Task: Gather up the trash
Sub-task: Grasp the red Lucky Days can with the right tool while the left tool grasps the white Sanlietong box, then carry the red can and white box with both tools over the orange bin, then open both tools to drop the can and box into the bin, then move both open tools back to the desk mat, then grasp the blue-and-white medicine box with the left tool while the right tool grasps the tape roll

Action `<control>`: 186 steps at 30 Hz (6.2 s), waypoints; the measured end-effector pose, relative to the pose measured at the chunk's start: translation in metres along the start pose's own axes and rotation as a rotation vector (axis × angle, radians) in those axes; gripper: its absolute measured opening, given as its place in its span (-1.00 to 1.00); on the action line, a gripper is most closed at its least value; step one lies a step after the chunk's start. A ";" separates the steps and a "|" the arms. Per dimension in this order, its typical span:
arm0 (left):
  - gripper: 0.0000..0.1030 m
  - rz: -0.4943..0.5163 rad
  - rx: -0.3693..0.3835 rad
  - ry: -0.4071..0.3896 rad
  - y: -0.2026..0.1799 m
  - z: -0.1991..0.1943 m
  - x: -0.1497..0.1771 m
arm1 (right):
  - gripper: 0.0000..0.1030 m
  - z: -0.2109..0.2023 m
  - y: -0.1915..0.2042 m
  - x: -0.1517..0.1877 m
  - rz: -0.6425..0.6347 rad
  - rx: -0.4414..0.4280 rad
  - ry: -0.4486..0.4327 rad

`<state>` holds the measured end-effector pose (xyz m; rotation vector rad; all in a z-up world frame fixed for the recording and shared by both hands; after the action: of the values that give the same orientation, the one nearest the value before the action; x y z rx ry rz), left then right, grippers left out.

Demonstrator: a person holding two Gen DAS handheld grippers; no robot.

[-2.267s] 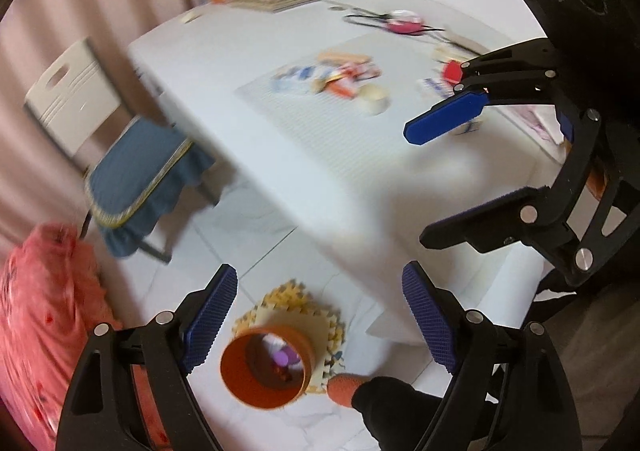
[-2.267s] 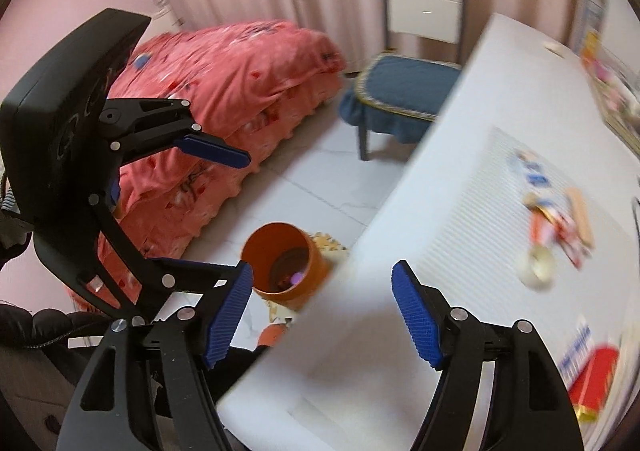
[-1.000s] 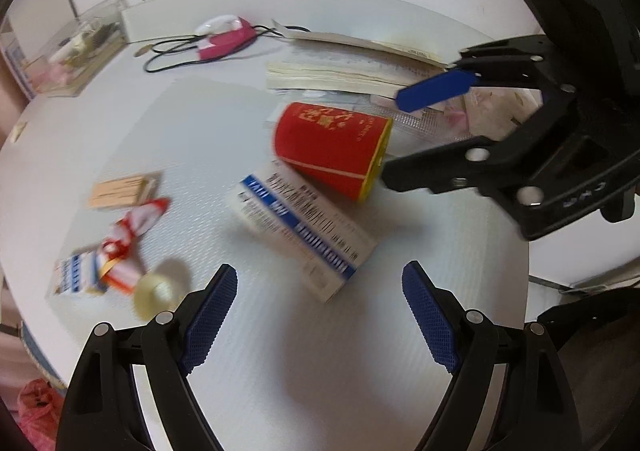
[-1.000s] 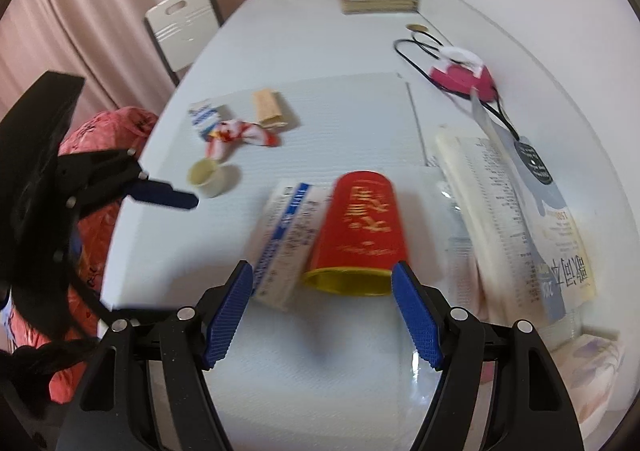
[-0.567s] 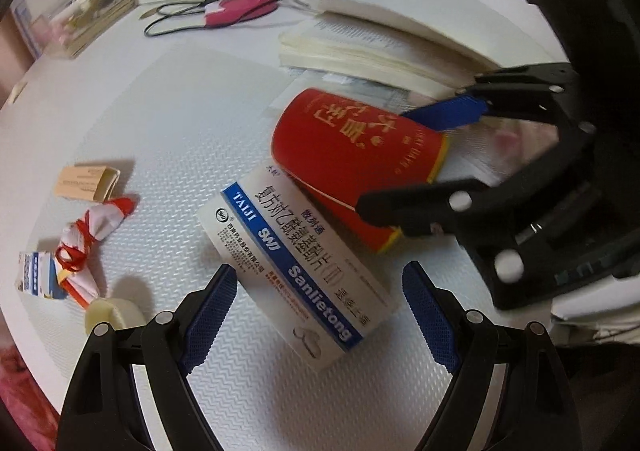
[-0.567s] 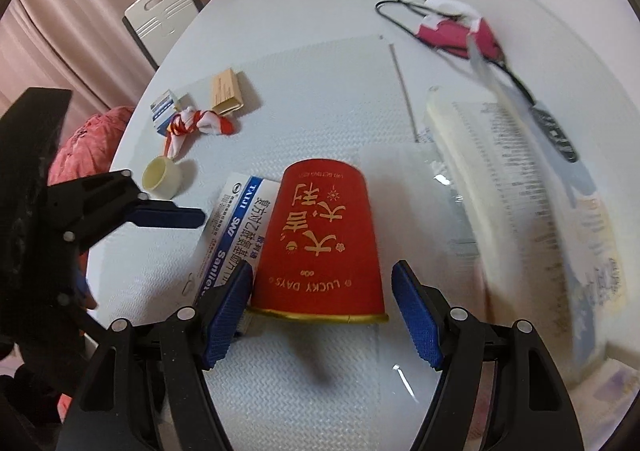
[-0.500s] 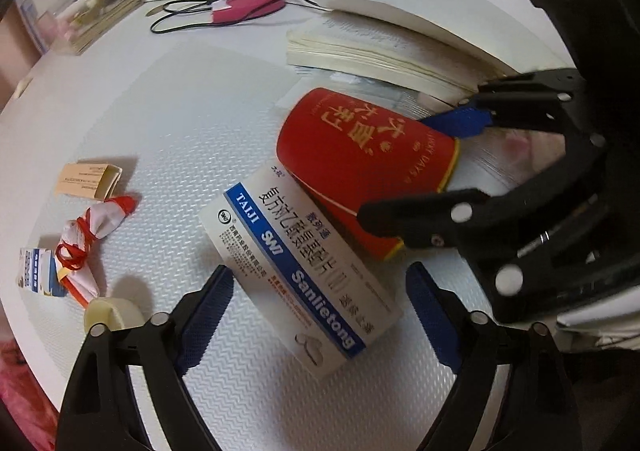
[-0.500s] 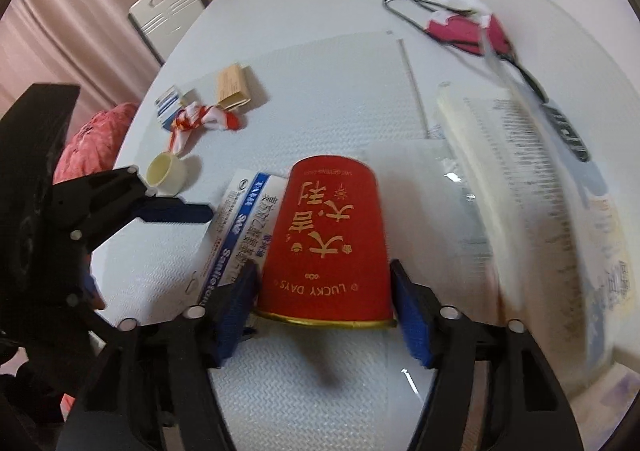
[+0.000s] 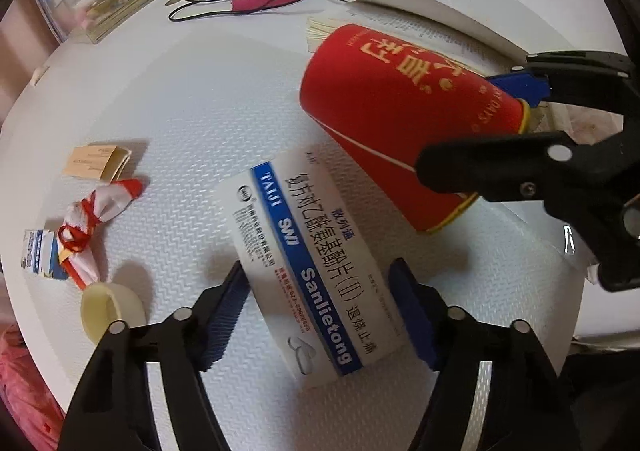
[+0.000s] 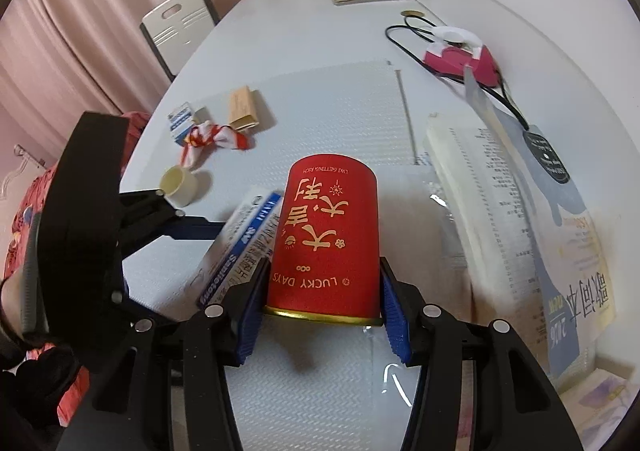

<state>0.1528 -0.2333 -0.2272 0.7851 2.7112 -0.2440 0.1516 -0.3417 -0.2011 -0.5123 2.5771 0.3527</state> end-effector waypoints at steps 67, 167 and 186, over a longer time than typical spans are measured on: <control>0.31 -0.693 -0.219 -0.037 0.273 -0.167 0.348 | 0.02 0.130 0.504 -0.045 -0.876 -0.474 0.216; 0.71 -0.126 -0.106 -0.149 0.105 -0.169 0.124 | 0.40 -0.029 0.192 -0.054 -0.327 -0.167 -0.036; 0.71 -0.091 -0.091 -0.092 0.171 -0.105 0.046 | 0.39 0.068 0.157 -0.085 -0.277 -0.149 0.052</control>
<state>0.1834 -0.0424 -0.1570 0.6103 2.6534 -0.1707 0.1835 -0.1535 -0.1920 -0.9315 2.4952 0.4402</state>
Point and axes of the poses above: each gripper's, at about its wrist camera, not at the fingertips, and z roughly the way its jaws point, y to its left, x to its underside, the point moved 2 cm from there along z, roughly the way its jaws point, and after that the axes turned 12 degrees about -z, right-handed, at the moved point
